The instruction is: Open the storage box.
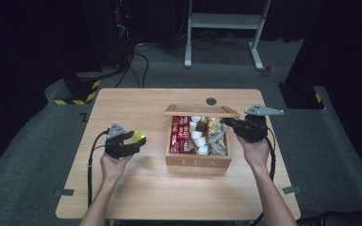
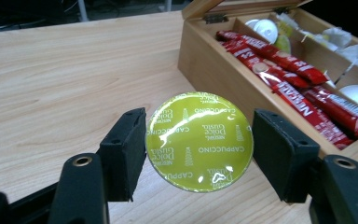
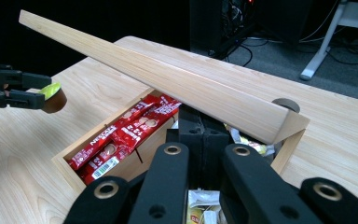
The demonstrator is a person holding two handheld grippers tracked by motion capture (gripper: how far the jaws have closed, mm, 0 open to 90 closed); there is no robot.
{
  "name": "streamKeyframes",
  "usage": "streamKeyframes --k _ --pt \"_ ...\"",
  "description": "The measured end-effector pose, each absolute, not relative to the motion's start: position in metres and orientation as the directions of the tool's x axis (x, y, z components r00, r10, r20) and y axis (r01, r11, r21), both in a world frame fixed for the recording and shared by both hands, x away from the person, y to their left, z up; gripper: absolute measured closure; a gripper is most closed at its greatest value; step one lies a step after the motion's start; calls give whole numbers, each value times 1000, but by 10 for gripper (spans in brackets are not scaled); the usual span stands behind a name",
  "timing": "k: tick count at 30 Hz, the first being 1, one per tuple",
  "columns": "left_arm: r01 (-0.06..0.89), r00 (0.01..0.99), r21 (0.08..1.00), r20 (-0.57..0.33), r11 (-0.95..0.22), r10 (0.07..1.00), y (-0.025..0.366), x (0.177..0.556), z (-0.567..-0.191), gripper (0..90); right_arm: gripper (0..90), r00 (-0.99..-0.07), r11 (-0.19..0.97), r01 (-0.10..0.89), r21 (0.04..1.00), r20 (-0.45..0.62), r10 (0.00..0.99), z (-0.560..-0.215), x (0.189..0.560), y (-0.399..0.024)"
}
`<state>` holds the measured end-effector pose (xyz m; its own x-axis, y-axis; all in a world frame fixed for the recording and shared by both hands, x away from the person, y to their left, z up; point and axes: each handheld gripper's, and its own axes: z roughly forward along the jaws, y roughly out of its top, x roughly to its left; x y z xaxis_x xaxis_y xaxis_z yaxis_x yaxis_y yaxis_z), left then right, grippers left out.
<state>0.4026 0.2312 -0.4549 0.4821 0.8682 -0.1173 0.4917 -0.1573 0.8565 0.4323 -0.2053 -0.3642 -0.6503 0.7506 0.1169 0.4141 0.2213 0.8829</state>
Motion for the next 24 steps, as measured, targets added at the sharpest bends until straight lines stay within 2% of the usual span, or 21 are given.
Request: streamKeyframes --k 24 --pt "560 446 800 -70 -216 892 215 421 -483 375 900 -653 223 416 881 119 748 -364 433 -206"
